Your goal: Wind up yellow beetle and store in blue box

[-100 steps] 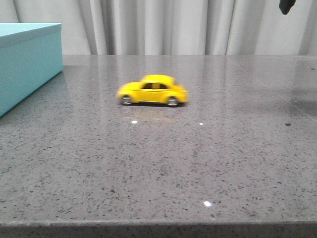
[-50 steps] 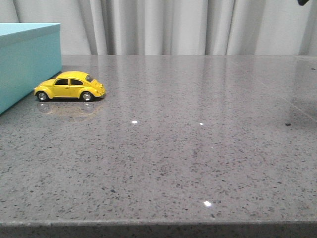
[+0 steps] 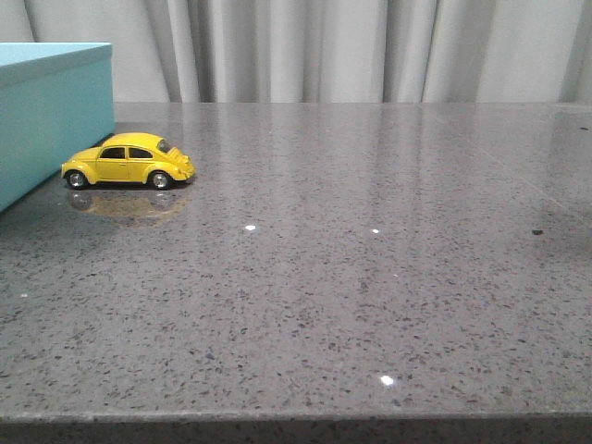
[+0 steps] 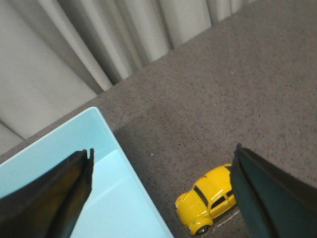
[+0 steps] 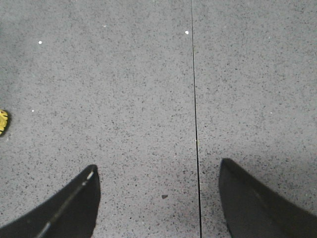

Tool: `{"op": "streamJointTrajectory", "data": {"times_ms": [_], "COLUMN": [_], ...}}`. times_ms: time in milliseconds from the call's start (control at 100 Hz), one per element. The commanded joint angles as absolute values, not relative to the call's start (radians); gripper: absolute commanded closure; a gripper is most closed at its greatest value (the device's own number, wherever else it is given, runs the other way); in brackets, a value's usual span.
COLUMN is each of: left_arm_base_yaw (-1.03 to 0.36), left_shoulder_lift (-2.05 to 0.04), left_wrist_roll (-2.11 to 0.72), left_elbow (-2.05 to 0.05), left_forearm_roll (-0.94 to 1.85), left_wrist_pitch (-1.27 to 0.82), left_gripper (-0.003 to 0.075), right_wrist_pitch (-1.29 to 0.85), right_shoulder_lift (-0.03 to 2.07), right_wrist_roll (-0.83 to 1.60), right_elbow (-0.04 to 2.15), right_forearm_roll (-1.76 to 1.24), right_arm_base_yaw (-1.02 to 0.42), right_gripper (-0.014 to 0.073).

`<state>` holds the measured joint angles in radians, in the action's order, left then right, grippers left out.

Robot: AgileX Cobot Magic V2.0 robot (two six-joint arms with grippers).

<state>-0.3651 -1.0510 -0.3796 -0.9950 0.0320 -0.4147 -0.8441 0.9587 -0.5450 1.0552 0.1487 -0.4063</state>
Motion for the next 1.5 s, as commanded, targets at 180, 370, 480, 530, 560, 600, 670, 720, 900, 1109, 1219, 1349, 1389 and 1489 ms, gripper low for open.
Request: {"op": "streamJointTrajectory", "data": {"times_ms": [180,370,480,530,560,600,670,720,900,1109,1219,1349,1389,1489], "left_arm_base_yaw": [-0.409,-0.438,-0.449,-0.450,-0.450,-0.450,-0.450,-0.450,-0.450,-0.450,-0.448,-0.446,-0.446,-0.446], "left_shoulder_lift": [-1.326,-1.492,-1.563,-1.586,-1.595,-1.613,-1.639,-1.656,-1.703,-1.735,-1.752,-1.770,-1.774,-1.774], "left_wrist_roll": [-0.609,-0.786,-0.834,-0.834,-0.834,-0.834,-0.834,-0.834,-0.834,-0.834,-0.834,-0.834,-0.834,-0.834], "left_elbow": [-1.353,-1.499,-1.525,-1.525,-1.525,-1.525,-1.525,-1.525,-1.525,-1.525,-1.523,-1.523,-1.523,-1.523], "left_forearm_roll": [0.032,0.036,0.036,0.036,0.036,0.036,0.036,0.036,0.036,0.035,0.035,0.027,0.027,0.027], "left_wrist_pitch": [-0.736,-0.912,-0.936,-0.939,-0.945,-0.950,-0.962,-0.963,-0.963,-0.960,-0.953,-0.953,-0.953,-0.953], "left_gripper": [0.0164,0.0164,0.0164,0.0164,0.0164,0.0164,0.0164,0.0164,0.0164,0.0164,0.0164,0.0164,0.0164,0.0164], "right_wrist_pitch": [-0.789,-0.790,-0.790,-0.790,-0.790,-0.790,-0.790,-0.791,-0.791,-0.790,-0.789,-0.789,-0.789,-0.789], "right_shoulder_lift": [0.939,0.939,0.939,0.939,0.939,0.939,0.939,0.939,0.939,0.939,0.939,0.939,0.939,0.939], "right_wrist_roll": [-0.531,-0.509,-0.500,-0.497,-0.496,-0.495,-0.495,-0.495,-0.495,-0.495,-0.494,-0.494,-0.494,-0.494], "right_elbow": [1.079,1.079,1.079,1.079,1.079,1.079,1.079,1.079,1.079,1.079,1.079,1.079,1.079,1.079], "right_forearm_roll": [0.158,0.158,0.158,0.158,0.158,0.158,0.158,0.158,0.158,0.158,0.158,0.158,0.158,0.158], "right_arm_base_yaw": [-0.407,-0.407,-0.407,-0.407,-0.407,-0.407,-0.407,-0.407,-0.407,-0.407,-0.407,-0.407,-0.407,-0.407], "right_gripper": [0.0088,0.0088,0.0088,0.0088,0.0088,0.0088,0.0088,0.0088,0.0088,0.0088,0.0088,0.0088,0.0088,0.0088]}}
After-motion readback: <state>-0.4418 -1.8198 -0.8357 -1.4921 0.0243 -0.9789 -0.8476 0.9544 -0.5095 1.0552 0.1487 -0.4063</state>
